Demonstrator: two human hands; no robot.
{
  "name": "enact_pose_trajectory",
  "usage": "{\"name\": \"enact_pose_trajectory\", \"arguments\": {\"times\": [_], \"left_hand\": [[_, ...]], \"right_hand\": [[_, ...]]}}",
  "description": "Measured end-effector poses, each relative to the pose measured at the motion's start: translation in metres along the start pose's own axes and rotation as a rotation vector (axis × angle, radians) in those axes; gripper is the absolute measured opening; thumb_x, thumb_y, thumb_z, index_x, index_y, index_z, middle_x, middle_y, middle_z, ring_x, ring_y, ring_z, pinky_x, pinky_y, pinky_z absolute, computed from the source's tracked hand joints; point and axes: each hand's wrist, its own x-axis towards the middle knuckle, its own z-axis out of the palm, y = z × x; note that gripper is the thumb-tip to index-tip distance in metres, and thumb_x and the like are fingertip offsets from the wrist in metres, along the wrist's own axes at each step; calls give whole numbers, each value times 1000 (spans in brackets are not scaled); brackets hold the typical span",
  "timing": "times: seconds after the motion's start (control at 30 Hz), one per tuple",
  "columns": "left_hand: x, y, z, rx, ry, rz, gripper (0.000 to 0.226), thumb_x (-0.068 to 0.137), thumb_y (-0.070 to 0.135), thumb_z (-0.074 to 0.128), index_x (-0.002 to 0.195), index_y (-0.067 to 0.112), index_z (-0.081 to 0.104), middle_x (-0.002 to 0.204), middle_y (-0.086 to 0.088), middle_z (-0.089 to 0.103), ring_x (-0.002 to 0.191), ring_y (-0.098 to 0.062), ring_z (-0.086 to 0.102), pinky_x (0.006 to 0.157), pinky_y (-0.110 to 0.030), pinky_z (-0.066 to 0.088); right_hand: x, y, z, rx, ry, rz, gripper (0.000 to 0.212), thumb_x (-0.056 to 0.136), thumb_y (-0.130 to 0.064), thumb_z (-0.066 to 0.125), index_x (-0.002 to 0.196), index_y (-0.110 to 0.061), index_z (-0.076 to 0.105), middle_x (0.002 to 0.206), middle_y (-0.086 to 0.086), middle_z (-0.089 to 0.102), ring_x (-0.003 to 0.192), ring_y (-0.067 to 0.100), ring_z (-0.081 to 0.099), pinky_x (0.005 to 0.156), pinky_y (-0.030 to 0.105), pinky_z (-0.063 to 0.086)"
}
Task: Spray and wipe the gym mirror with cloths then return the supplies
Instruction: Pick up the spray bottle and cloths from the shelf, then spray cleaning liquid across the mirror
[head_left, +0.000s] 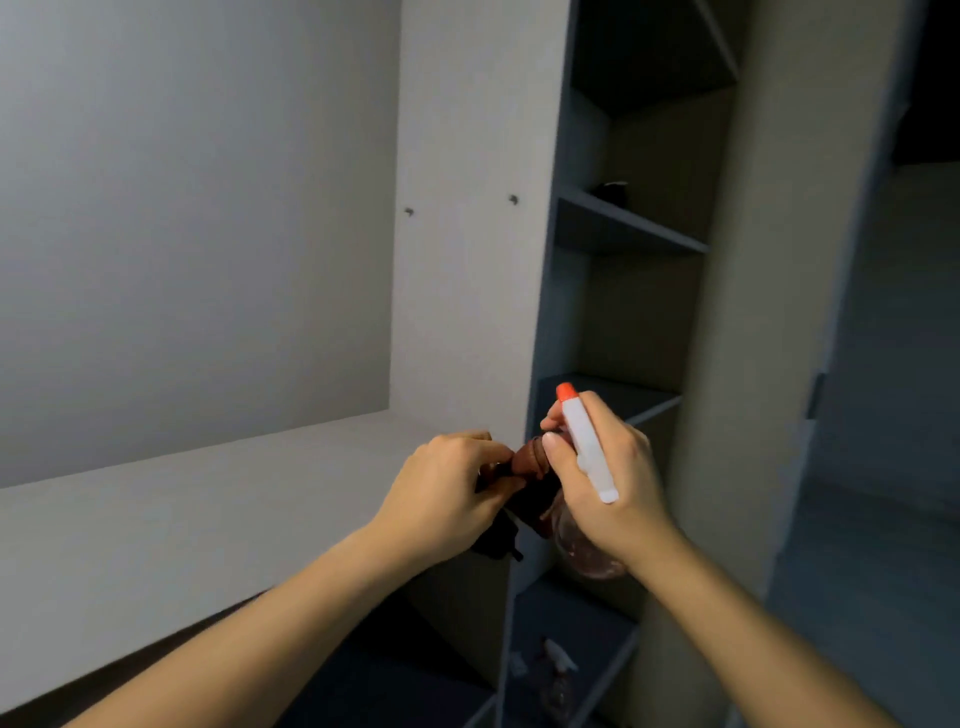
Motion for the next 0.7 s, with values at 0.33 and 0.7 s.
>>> {"name": "enact_pose_trajectory", "arguments": {"times": [0.33,0.7], "left_hand": [[-4,126,86,-499,162,342,20,96,27,59,96,16,75,79,8,55,66,-14,55,55,-36,50],[-67,311,106,-575,-6,839,29,100,37,53,110,19,72,86,7,64,65,-17,62,49,-34,50]], "right_hand": [[-89,-23,-108,-173,314,295,34,91,-45,74,96,-17,57,87,-6,66,83,15,67,73,21,51],[-246,-131,-298,-821,246,455,14,101,-34,58,99,-22,53,81,-8,60,72,17,60,64,45,51]]}}
